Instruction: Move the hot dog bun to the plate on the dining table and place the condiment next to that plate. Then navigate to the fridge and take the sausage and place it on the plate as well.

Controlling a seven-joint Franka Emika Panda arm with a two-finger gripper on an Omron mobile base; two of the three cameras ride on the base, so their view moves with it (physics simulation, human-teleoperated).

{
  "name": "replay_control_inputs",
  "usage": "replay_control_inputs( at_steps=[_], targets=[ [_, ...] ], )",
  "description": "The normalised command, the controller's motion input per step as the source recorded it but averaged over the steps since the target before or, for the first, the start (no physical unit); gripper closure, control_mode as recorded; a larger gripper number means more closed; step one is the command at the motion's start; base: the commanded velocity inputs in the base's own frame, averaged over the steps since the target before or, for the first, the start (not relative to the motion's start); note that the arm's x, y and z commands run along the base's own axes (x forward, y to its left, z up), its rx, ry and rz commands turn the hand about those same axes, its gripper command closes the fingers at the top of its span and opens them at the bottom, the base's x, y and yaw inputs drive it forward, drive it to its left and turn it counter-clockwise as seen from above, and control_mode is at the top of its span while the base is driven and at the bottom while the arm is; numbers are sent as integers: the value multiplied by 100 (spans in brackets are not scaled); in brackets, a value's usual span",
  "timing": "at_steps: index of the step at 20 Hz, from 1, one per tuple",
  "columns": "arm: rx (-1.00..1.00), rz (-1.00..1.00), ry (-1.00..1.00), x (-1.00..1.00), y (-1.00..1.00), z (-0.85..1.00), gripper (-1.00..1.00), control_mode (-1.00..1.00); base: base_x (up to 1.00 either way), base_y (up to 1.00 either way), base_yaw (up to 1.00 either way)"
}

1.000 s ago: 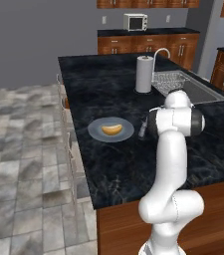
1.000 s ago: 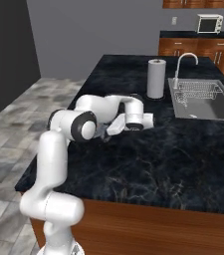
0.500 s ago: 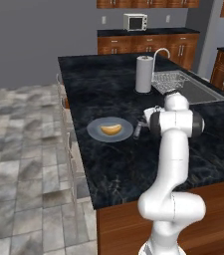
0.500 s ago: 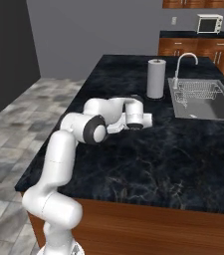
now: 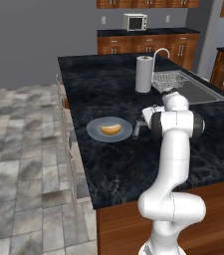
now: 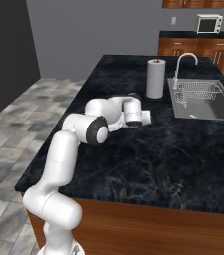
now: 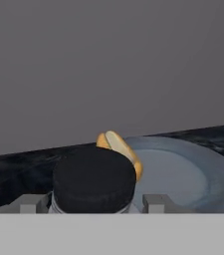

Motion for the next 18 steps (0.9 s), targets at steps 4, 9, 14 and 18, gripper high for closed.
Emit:
replay_control_inputs(
  at_steps=[4, 9, 14, 18],
  targets=[
    [-4, -1, -3, 0, 7, -15, -100, -100, 0, 0, 0],
    [-4, -3, -1, 0, 0, 13, -100, -100, 0, 0, 0],
    [-3, -8, 0, -1, 0, 36, -100, -100, 0, 0, 0],
    [-1, -6, 0, -25, 0, 58, -100, -100, 0, 0, 0]
  ],
)
